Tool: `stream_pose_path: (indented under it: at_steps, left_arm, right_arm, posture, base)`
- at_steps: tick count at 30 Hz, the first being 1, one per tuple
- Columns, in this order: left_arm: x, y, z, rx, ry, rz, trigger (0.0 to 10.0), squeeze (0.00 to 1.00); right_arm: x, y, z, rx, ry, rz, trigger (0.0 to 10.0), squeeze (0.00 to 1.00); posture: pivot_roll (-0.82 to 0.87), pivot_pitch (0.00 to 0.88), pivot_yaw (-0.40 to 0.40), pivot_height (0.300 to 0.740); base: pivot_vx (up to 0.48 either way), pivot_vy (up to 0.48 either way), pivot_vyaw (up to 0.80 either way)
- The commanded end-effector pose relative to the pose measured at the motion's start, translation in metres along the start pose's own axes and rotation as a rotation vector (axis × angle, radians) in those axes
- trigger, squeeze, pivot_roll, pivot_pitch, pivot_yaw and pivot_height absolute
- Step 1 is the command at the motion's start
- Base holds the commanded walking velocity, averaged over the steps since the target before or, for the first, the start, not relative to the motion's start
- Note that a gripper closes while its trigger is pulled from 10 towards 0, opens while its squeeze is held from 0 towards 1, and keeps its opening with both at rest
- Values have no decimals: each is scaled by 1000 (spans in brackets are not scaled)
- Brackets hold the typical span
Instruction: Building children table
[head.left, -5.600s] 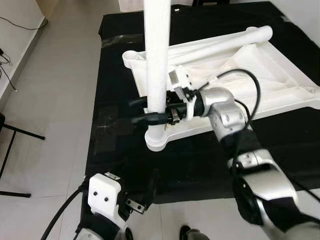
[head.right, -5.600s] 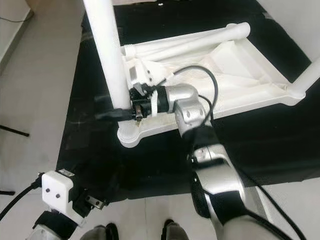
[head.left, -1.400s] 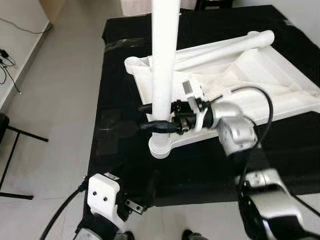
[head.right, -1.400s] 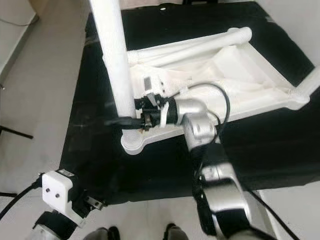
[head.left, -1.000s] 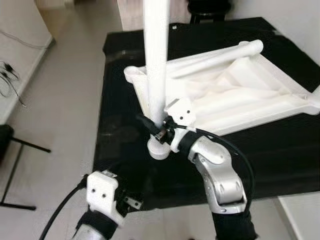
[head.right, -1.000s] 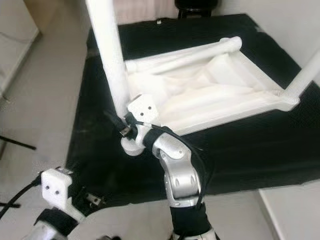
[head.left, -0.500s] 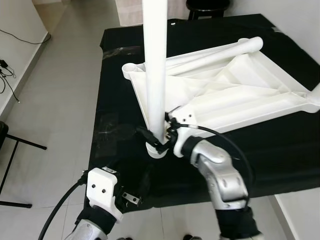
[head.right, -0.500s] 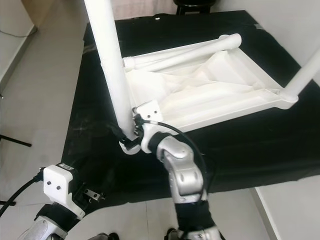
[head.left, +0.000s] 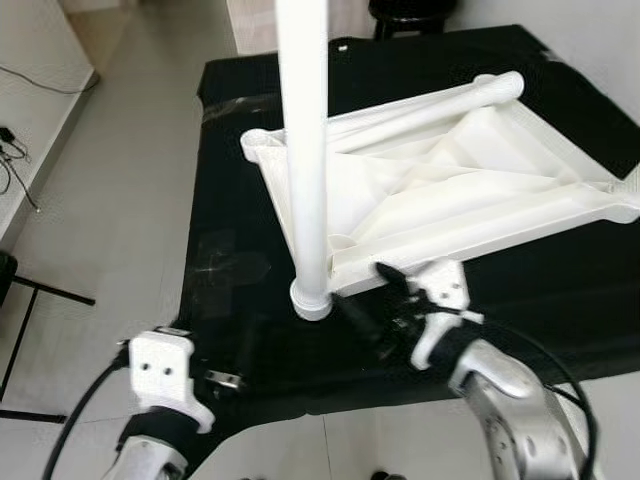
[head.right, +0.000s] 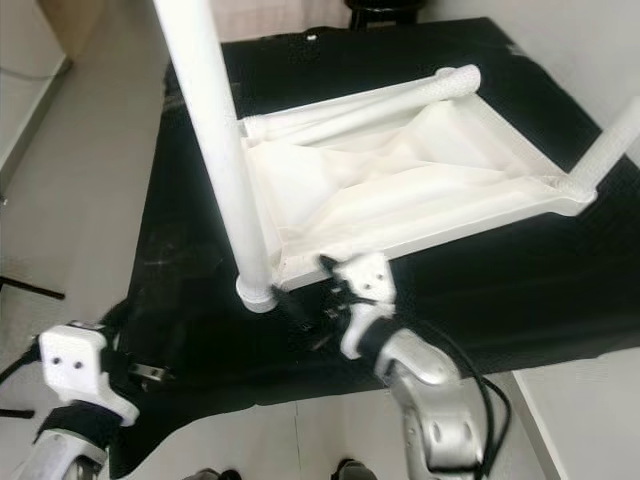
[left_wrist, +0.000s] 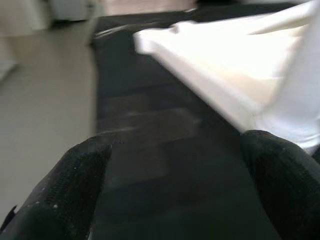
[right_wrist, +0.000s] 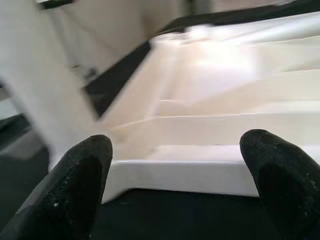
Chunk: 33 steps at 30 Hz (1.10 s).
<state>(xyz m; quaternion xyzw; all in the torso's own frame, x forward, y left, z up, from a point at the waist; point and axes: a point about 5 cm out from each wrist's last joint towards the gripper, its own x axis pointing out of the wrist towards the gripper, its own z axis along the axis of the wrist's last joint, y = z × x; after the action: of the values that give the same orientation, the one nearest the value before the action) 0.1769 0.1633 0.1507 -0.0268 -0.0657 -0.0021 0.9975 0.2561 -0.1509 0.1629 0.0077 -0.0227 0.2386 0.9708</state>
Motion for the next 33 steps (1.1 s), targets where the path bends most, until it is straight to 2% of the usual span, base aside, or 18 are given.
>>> stream_pose_path:
  at_steps: [1, 4, 6, 8, 33]
  left_arm:
    - [-3, 4, -6, 20, 38, 32, 10000, 0]
    - [-9, 9, -13, 50, 90, 81, 10000, 0]
    - [-9, 9, -13, 50, 90, 81, 10000, 0]
    - [-15, 12, -22, 49, 130, 111, 10000, 0]
    - [0, 8, -24, 28, 101, 80, 10000, 0]
  right_arm:
    - [-2, 3, -2, -2, 0, -20, 10000, 0]
    - [-2, 1, -11, -59, 41, -86, 10000, 0]
    - [-2, 1, -11, -59, 41, -86, 10000, 0]
    - [5, -2, -23, -128, 115, -102, 10000, 0]
    - [18, -7, -30, -147, 120, -153, 10000, 0]
  posture:
    - [-36, 172, 61, 740]
    - [-31, 160, 59, 740]
    - [-31, 160, 59, 740]
    - [-17, 144, 45, 740]
    - [-24, 122, 35, 740]
  base:
    - [0, 0, 0]
    - [0, 0, 0]
    - [0, 0, 0]
    - [0, 0, 0]
    - [0, 0, 0]
